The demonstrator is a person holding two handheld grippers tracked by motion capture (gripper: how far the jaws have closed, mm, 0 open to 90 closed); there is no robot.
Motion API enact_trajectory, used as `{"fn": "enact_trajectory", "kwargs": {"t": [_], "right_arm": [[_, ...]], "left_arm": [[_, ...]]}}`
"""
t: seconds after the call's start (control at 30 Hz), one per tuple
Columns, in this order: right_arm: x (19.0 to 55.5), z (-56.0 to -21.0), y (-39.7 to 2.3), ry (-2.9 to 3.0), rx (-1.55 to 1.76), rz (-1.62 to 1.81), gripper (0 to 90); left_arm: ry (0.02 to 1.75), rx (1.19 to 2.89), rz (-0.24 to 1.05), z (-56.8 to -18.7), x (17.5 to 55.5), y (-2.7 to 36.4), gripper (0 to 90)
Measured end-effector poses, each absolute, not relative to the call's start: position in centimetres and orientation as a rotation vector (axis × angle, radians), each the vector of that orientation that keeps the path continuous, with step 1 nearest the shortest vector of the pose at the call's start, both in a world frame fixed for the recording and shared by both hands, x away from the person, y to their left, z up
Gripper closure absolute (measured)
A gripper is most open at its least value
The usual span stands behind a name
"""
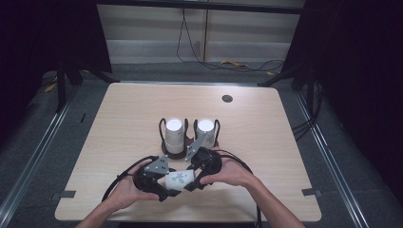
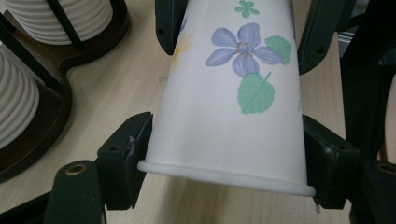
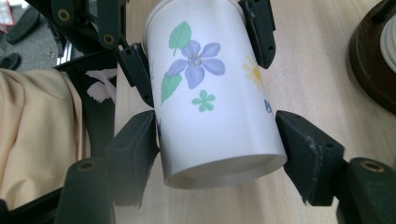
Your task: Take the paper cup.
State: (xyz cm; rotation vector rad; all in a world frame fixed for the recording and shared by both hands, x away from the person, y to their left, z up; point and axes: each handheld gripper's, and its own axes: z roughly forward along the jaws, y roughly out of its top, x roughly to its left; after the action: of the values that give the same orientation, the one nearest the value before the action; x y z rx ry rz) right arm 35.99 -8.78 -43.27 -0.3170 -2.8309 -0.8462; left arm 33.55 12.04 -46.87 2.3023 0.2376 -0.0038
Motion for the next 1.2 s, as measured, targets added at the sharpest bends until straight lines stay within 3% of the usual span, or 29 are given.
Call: {"fn": "enact_trajectory", "kwargs": {"t": [0.53, 1.2], "right_arm": [[36.1, -42.9, -9.2, -2.799, -0.331, -0.901, 36.4], [36.0, -41.7, -11.3, -2.745, -0.447, -1.145, 37.0]], "left_arm": [[0.301, 2.232, -0.022, -47.1, 33.6, 12.8, 16.0], [0.450, 2.037, -0.046, -47.1, 34.0, 13.9, 16.3]]}}
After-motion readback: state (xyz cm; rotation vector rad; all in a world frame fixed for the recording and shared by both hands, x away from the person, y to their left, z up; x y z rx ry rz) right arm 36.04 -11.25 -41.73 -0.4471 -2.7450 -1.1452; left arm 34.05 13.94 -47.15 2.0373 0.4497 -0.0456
